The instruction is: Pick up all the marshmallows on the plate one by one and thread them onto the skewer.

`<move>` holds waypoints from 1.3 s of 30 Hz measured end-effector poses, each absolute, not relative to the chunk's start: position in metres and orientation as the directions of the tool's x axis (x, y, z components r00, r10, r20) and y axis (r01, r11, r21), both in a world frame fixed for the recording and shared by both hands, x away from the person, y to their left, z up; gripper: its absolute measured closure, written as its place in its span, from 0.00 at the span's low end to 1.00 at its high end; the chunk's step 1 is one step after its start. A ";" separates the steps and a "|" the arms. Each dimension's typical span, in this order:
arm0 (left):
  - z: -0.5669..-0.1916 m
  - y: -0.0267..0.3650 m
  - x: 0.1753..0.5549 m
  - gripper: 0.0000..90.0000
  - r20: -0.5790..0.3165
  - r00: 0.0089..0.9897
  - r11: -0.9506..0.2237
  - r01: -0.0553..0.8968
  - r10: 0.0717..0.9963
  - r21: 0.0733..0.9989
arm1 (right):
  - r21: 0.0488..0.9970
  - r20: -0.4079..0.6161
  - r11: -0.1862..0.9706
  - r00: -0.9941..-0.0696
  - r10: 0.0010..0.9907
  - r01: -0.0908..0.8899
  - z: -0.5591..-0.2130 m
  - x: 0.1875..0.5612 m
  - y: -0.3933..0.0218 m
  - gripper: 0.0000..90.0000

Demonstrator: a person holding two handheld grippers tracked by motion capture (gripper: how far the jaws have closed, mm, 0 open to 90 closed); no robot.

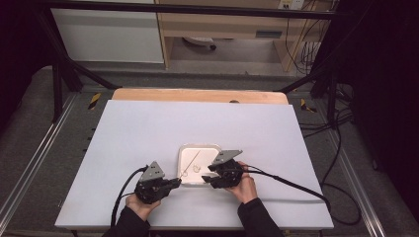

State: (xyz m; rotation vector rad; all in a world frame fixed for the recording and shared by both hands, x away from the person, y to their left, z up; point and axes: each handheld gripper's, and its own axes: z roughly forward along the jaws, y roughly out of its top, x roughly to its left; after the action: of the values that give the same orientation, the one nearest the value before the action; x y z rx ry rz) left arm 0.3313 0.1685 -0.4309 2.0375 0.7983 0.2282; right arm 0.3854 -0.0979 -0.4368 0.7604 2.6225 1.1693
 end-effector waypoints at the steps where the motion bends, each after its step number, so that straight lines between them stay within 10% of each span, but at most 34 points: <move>1: -0.431 0.168 0.331 0.98 -0.140 0.774 -0.381 0.450 0.617 0.808 | 0.729 0.051 0.567 -0.857 0.513 0.383 -0.439 0.385 -0.097 0.61; 39: -0.430 0.169 0.331 0.98 -0.139 0.774 -0.380 0.449 0.618 0.809 | 0.689 -0.007 0.609 -0.836 0.549 0.394 -0.446 0.383 -0.102 0.74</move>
State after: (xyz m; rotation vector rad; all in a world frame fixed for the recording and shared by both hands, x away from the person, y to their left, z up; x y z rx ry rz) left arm 0.3310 0.1690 -0.4304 2.0375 0.7980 0.2309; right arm 0.3828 -0.1021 -0.4461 0.7781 2.6170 1.0420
